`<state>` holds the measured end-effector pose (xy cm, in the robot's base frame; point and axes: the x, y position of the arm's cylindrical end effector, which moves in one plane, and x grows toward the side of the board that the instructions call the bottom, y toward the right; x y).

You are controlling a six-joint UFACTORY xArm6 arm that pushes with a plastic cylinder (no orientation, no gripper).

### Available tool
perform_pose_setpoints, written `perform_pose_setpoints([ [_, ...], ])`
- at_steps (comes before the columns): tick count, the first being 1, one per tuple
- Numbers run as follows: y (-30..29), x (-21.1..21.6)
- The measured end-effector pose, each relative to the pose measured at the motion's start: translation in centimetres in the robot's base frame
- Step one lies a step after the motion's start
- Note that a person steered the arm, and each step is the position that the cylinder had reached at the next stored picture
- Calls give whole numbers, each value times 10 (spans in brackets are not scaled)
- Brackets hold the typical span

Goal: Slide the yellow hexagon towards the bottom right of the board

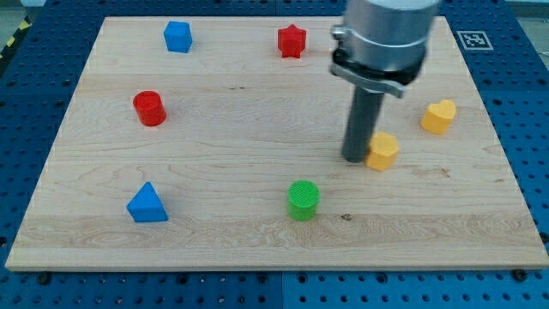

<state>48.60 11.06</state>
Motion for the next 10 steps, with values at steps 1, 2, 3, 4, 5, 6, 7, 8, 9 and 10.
perform_pose_setpoints([
  [1,-5,-20],
  [2,-2,-46],
  [3,24,-19],
  [4,39,20],
  [5,44,21],
  [6,10,13],
  [7,0,26],
  [8,41,44],
  [9,74,52],
  [10,61,38],
])
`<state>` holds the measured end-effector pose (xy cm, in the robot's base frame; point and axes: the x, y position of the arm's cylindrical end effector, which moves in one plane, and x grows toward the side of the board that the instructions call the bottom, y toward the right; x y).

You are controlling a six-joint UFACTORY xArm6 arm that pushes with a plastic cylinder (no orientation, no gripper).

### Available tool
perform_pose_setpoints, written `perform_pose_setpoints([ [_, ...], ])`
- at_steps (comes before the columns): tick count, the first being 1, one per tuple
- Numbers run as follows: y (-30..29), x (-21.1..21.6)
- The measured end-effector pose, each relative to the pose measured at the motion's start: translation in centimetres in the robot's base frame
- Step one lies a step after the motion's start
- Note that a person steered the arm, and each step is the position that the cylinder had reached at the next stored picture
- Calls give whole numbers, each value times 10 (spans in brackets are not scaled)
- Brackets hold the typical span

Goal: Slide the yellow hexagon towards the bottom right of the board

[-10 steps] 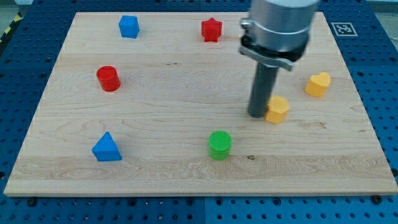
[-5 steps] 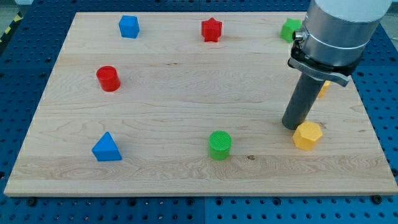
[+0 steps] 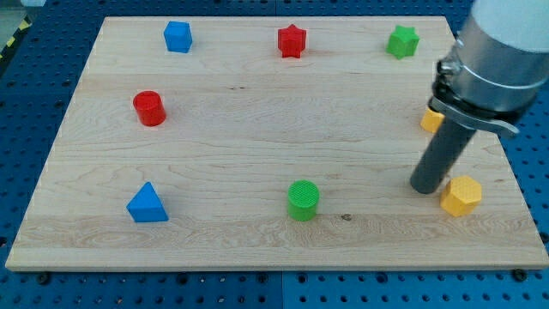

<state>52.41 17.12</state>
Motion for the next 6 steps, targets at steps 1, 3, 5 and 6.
perform_pose_setpoints([
  [1,3,-5],
  [3,10,17],
  [5,12,-2],
  [6,29,-14],
])
